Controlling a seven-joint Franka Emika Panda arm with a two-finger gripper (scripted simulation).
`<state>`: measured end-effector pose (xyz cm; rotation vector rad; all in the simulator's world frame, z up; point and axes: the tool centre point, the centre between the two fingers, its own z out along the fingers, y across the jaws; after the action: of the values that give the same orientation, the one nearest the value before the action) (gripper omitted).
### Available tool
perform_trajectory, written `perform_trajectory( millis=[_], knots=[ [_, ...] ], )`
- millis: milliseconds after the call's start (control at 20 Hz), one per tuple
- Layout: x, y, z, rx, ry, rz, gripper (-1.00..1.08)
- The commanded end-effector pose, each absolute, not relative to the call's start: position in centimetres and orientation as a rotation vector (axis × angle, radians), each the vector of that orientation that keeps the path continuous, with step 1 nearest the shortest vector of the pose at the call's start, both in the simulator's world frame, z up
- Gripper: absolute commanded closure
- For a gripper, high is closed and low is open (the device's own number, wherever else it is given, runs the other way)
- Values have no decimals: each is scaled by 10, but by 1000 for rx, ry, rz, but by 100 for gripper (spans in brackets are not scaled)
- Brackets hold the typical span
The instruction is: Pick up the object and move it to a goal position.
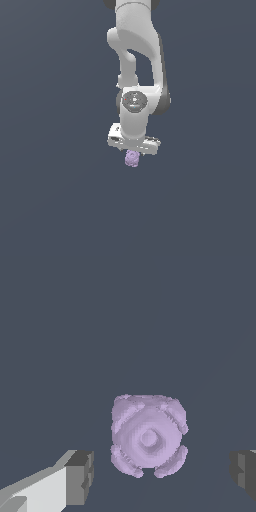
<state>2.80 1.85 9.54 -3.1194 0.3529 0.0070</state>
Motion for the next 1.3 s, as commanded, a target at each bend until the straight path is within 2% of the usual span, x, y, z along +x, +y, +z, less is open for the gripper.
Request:
perform_trajectory(
  millis=[0,350,800,1050,1100,1250],
  knots=[
    [30,20,91,-3119,375,1,-92],
    [30,21,87,-3119,376,2,-92],
    [29,21,46,-3118,381,0,-92],
    [30,21,39,-3118,382,0,-92],
    [30,21,39,-3118,382,0,108],
    [30,21,39,-3118,382,0,108]
  ],
)
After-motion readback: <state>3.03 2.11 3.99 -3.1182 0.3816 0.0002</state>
